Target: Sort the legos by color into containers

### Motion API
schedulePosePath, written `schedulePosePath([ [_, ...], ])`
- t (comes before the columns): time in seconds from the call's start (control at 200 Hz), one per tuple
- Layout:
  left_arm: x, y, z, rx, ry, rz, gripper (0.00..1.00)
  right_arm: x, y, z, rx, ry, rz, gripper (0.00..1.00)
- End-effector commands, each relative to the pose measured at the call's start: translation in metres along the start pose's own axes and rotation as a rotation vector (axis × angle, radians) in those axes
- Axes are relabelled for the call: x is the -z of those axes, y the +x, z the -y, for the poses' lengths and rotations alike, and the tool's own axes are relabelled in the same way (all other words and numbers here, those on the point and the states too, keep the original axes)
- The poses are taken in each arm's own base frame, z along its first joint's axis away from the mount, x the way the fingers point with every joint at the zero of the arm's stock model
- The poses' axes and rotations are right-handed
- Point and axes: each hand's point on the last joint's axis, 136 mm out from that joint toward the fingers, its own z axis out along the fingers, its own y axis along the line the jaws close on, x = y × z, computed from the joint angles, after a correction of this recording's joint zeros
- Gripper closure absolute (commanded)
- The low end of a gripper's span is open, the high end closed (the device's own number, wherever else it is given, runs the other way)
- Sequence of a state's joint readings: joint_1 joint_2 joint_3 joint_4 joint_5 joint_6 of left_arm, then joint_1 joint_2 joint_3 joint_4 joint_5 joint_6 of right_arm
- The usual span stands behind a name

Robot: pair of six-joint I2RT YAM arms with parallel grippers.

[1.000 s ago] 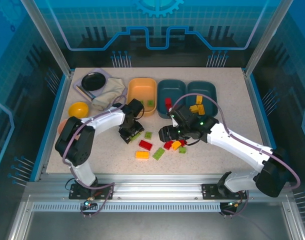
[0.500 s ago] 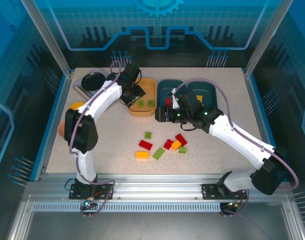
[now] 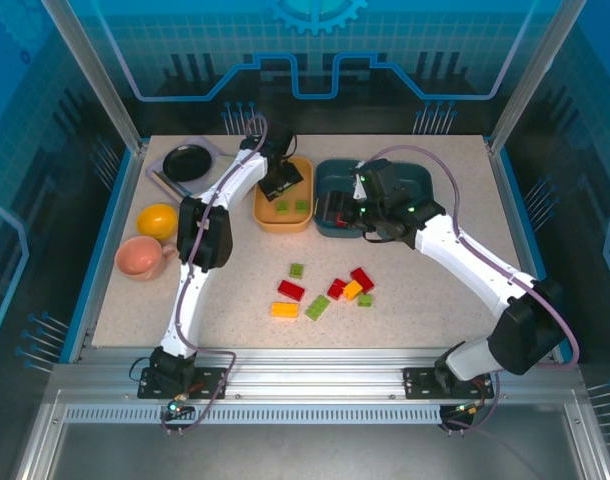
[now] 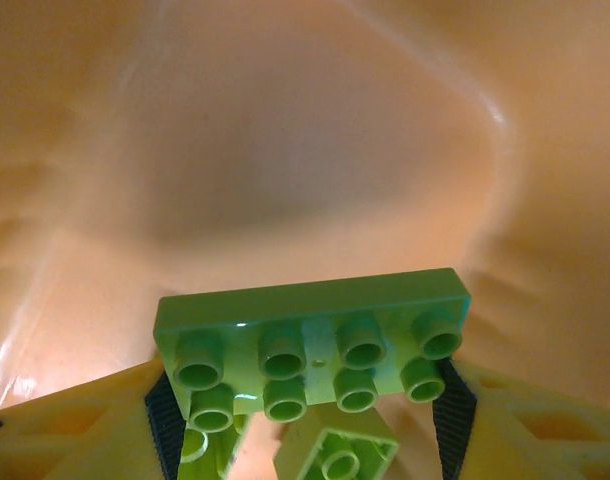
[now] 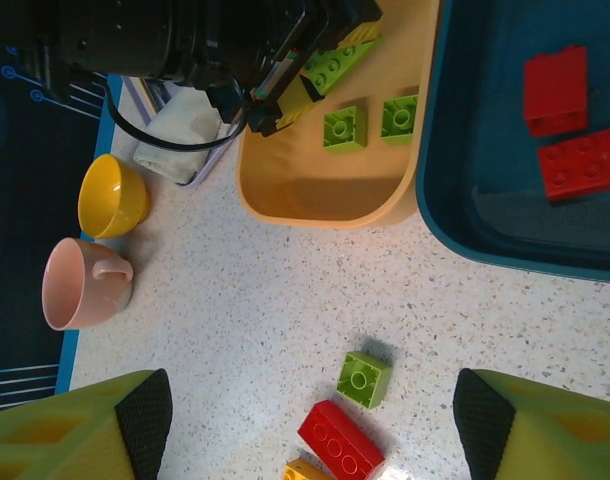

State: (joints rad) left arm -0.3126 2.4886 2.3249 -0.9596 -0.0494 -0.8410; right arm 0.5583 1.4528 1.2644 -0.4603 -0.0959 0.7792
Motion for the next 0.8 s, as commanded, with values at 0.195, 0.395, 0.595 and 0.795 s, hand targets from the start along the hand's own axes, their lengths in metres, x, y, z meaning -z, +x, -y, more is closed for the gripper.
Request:
schedulePosePath([
  [0.195,0.012,-0.008,-0.001,-0.024,-0.01,-0.001,0.17,0.001,0.002,0.009,-0.005,0.03,-0.027,0.23],
  [0.395,0.08,-0.021,0.028,-0.009,0.118,0.068,0.14,0.011,0.015,0.032,0.055,0.137,-0.052,0.25],
  [0.595,0.173,-0.003,0.04,-0.031,0.266,0.106,0.14,0.031,0.034,0.065,0.143,0.286,-0.104,0.26],
  [0.795,0.227,0.071,0.006,-0.141,0.373,0.059,0.11,0.032,0.063,0.102,0.174,0.404,-0.228,0.25],
])
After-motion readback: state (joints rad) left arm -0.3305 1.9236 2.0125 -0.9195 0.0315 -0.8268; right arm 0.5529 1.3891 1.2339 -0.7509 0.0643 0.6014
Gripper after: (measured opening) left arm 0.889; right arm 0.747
